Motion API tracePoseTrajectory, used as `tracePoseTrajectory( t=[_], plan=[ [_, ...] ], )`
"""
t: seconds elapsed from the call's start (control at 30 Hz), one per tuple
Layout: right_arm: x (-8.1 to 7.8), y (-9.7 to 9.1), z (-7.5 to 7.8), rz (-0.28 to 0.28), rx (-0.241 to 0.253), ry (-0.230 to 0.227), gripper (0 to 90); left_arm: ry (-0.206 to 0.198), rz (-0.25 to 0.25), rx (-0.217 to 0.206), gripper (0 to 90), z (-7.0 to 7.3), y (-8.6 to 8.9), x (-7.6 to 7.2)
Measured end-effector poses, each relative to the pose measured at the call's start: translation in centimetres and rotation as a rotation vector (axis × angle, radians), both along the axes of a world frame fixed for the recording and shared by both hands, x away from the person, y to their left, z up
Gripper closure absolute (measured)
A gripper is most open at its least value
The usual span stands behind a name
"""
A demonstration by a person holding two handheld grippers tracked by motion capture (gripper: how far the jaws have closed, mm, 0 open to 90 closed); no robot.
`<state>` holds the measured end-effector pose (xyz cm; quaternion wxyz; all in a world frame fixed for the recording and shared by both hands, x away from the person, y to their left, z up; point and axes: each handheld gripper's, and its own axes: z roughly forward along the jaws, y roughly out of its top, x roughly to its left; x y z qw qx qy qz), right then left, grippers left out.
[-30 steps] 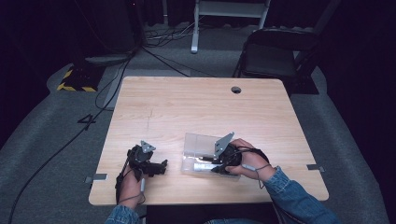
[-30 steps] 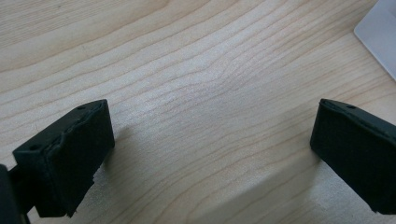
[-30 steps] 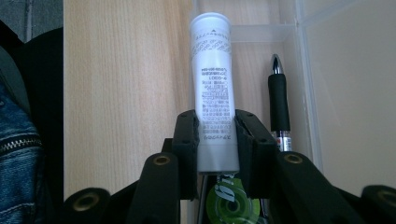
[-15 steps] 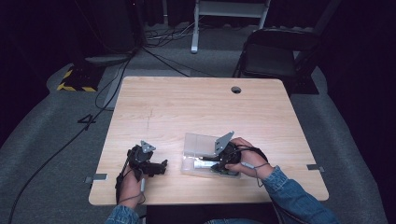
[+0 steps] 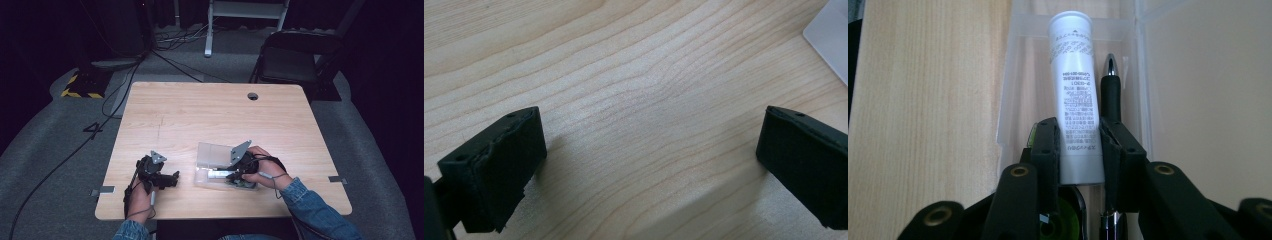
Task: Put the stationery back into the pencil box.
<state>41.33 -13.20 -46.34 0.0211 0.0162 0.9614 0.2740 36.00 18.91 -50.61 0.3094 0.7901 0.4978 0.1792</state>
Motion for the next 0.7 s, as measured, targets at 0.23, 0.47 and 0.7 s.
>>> tracePoseTrajectory(
  t=[0.23, 0.47, 0.7],
  plan=[
    [-0.2, 0.1, 0.0, 0.048, 0.000, 0.014, 71.5, 0.001, 0.001, 0.001, 0.0, 0.0, 0.0, 0.0],
    [0.0, 0.1, -0.1, 0.042, 0.010, 0.005, 66.0, 0.000, 0.000, 0.000, 0.1, 0.0, 0.0, 0.0],
    [0.0, -0.8, 1.0, -0.014, 0.040, 0.009, 61.8, 0.000, 0.000, 0.000, 0.0, 0.0, 0.0, 0.0]
  ],
)
